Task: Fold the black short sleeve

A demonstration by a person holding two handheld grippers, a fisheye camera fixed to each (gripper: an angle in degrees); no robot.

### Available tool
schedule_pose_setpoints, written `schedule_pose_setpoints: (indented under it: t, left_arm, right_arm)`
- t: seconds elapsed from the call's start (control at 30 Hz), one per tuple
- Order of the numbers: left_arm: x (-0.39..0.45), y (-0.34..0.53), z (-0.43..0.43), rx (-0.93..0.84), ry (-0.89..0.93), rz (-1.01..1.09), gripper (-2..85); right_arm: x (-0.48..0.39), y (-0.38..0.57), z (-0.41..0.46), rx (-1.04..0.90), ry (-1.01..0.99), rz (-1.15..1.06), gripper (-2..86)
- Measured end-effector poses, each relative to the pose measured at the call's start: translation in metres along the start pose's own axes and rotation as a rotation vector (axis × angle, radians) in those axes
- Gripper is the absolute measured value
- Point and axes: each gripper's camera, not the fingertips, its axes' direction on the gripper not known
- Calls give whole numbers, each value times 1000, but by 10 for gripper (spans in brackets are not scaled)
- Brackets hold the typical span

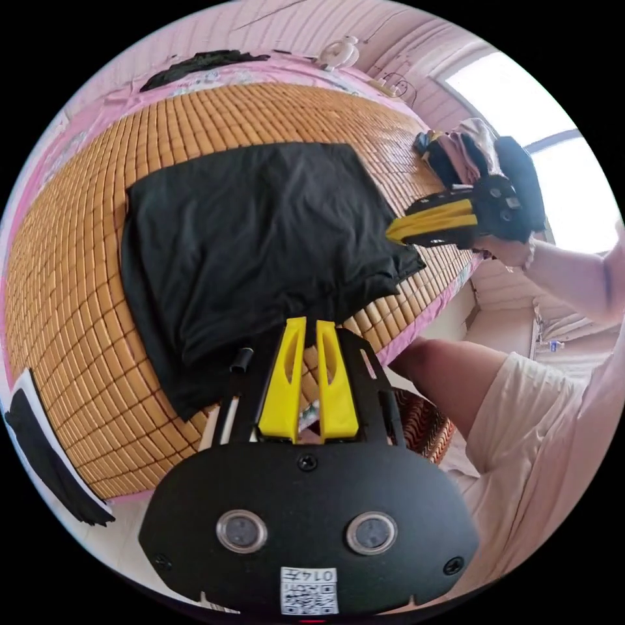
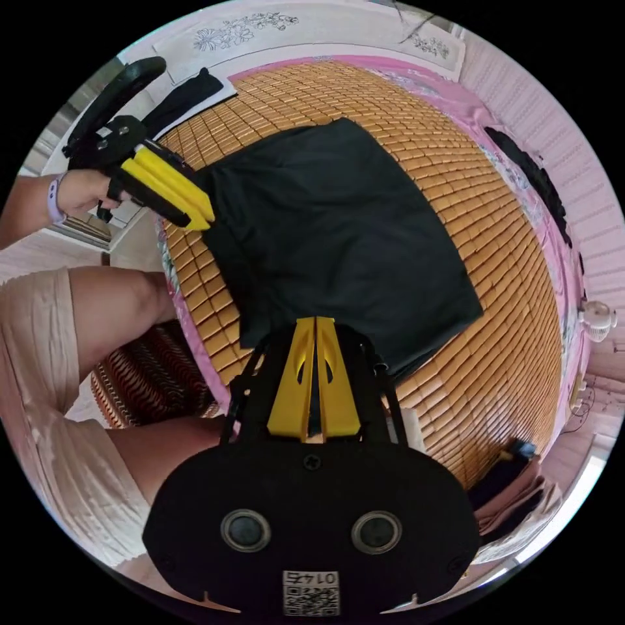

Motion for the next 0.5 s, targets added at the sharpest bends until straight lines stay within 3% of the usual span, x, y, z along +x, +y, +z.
schedule_pose_setpoints:
  t: [0.17, 0.23, 0.33, 0.5]
  left_arm:
    - [39, -26, 30, 96, -81, 50, -7]
    - [47, -28, 43, 107, -71, 61, -9]
    - [57, -24, 74, 35, -92, 94, -10]
    - [63, -4, 88, 115, -75, 51, -10]
  right_arm:
    - [31, -98, 28, 23, -16, 37, -3]
    - [26, -126, 59, -106, 43, 34, -4]
    - [18, -132, 67, -100, 91, 80, -4]
    - [14, -146, 67, -169, 73, -39, -5]
